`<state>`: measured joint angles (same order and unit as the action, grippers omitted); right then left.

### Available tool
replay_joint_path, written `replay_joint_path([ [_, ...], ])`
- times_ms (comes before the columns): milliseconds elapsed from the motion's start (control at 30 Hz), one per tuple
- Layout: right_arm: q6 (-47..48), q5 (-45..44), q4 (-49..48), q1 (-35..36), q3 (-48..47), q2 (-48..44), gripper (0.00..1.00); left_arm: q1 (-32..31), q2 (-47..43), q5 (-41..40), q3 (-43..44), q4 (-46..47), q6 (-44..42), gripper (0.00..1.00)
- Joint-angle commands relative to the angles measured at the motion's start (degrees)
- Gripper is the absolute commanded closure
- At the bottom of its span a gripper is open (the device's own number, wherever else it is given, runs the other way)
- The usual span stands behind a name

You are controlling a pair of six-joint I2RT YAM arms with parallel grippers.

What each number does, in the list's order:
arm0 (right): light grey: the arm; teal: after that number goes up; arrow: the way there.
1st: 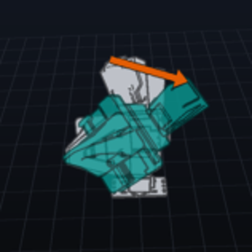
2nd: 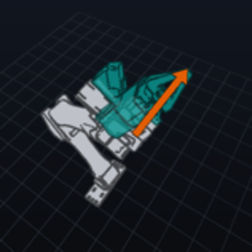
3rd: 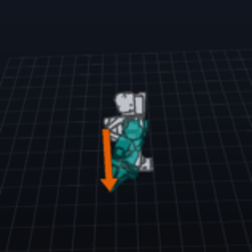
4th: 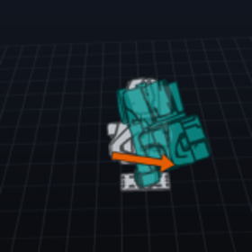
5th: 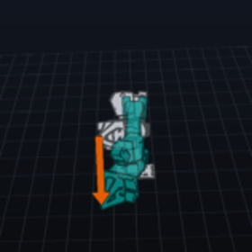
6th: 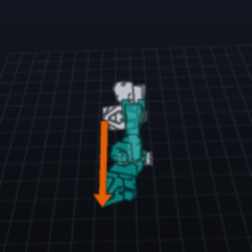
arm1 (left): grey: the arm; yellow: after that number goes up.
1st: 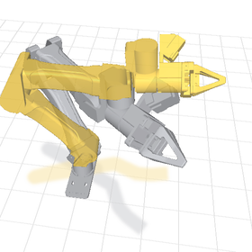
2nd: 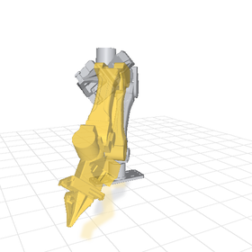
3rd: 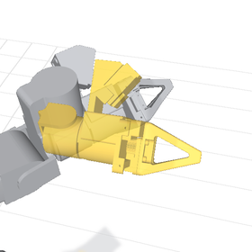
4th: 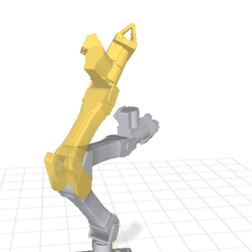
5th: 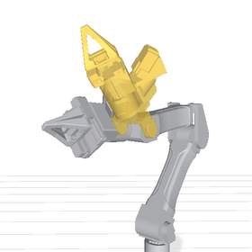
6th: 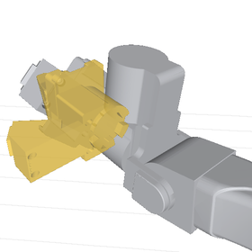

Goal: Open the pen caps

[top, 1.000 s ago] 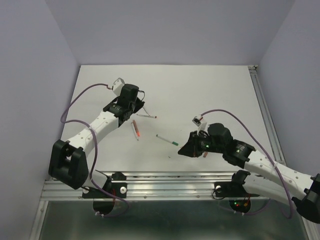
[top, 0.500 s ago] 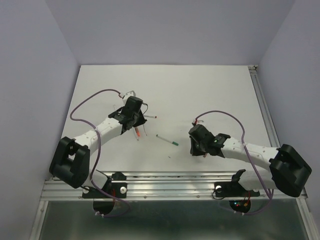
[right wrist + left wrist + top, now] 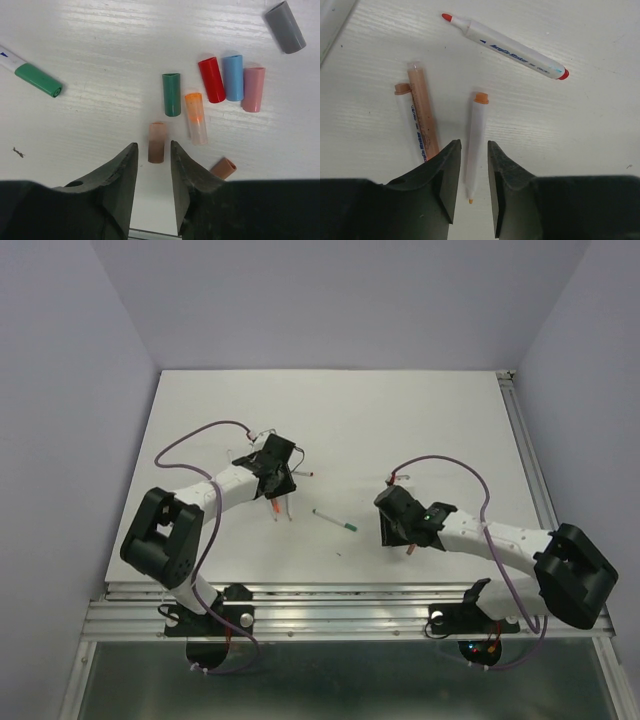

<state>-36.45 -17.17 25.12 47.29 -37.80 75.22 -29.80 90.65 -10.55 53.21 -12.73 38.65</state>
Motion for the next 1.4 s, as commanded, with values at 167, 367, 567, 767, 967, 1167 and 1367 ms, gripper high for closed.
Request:
replay_joint_path([
  [167,-0.38,-1.38,5.28,-0.18,-4.91,-7.18,0.4,-1.05,-4.07,-1.32,4.53,-3.0,0.55,0.49],
  [367,-0.2,0.12,5.99,-0.18,-5.53,-15.27,0.0,-4.3,-9.26,2.36,4.18,-3.61,4.22,0.01],
  [567,-2.93,-4.71,7.92,-0.18,-4.21,-21.24,0.0,-11.74,-8.83,1.95,4.44,-5.72,15.47,0.01],
  [767,-3.72,-6.82,8.8,-0.18,-2.81,-24.33,0.0,-16.16,0.2,-1.93,12.96,-15.73,24.69,0.03],
  [967,-3.46,-7.88,9.5,-0.27,-1.75,-26.18,0.0,-16.78,5.93,0.09,14.81,-17.24,28.4,0.1],
  [1167,-2.75,-9.46,9.59,-0.18,-0.43,-27.76,0.0,-17.74,11.02,0.88,16.92,-18.12,28.85,0.17],
  [1367,-2.93,-9.9,8.63,-0.18,0.18,-27.94,0.0,-18.36,16.66,-1.58,20.08,-20.66,28.67,0.42],
])
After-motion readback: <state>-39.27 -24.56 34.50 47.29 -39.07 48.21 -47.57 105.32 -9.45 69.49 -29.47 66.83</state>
